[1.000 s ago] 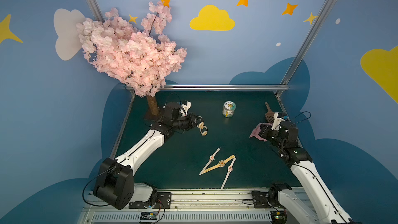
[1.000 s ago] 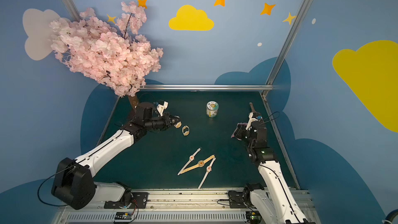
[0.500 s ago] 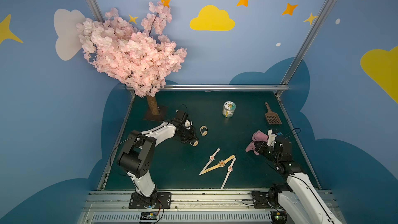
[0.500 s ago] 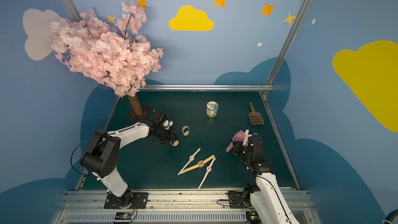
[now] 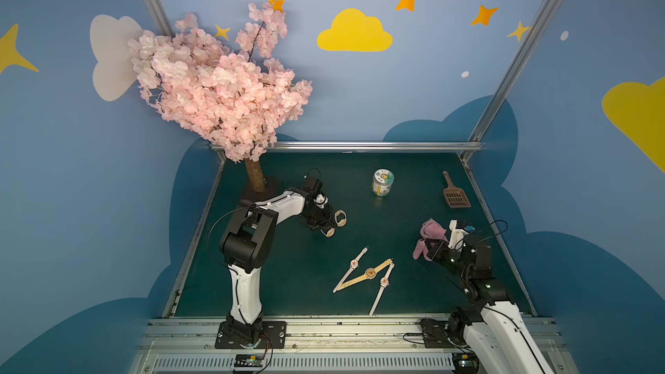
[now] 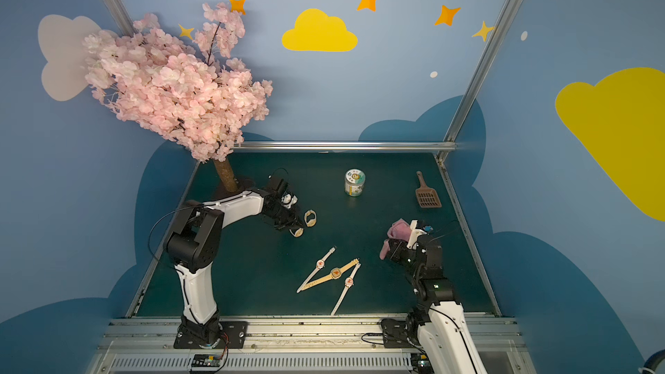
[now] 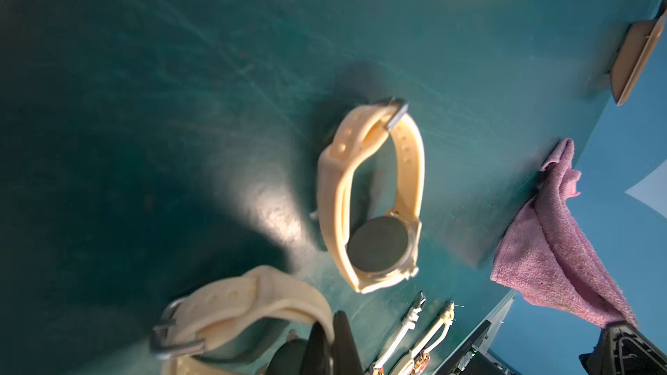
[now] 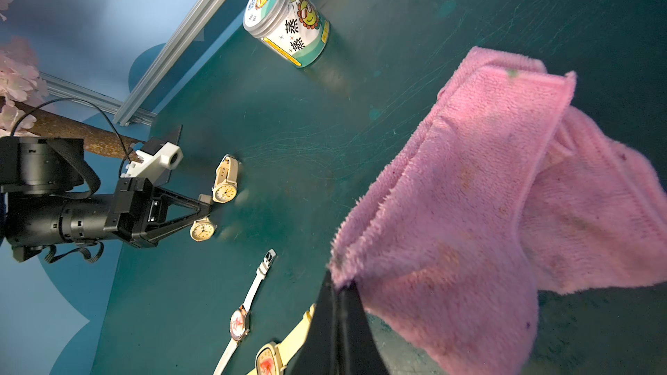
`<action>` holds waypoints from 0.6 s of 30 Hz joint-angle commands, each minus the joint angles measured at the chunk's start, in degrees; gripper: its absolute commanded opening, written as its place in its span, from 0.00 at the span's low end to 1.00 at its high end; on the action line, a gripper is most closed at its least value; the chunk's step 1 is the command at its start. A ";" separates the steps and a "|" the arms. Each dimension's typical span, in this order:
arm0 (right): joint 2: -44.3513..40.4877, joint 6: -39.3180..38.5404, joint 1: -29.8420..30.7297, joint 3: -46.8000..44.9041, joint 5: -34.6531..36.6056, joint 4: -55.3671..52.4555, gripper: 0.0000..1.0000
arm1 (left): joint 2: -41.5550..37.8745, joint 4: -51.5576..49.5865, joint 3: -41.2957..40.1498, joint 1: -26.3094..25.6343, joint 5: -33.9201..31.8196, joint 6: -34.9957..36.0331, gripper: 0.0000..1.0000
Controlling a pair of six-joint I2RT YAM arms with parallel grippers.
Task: Wipe the watch dial
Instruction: Place the cleaning item at the center of the board.
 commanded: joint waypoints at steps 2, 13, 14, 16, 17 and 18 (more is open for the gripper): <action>-0.42 -0.40 -0.18 -0.48 0.03 -0.79 0.00 | 2.02 -4.34 2.71 0.18 -1.41 3.15 0.05; 0.88 -0.27 -0.20 -0.17 -0.24 -0.15 0.00 | 1.63 -5.37 3.91 0.13 -2.17 3.76 0.23; 0.92 -0.27 -0.17 -0.10 -0.32 -0.09 0.00 | 1.45 -5.32 3.92 0.11 -2.14 3.71 0.24; 0.97 -0.17 -0.20 -0.16 -0.37 -0.07 0.00 | 1.06 -5.37 3.92 0.15 -1.94 3.68 0.24; 0.86 -0.18 -0.18 -0.12 -0.34 -0.09 0.00 | 0.91 -5.25 3.88 0.17 -1.81 3.64 0.25; 0.86 -0.09 -0.20 -0.05 -0.31 -0.22 0.00 | 0.67 -5.07 3.92 0.11 -1.55 3.79 0.27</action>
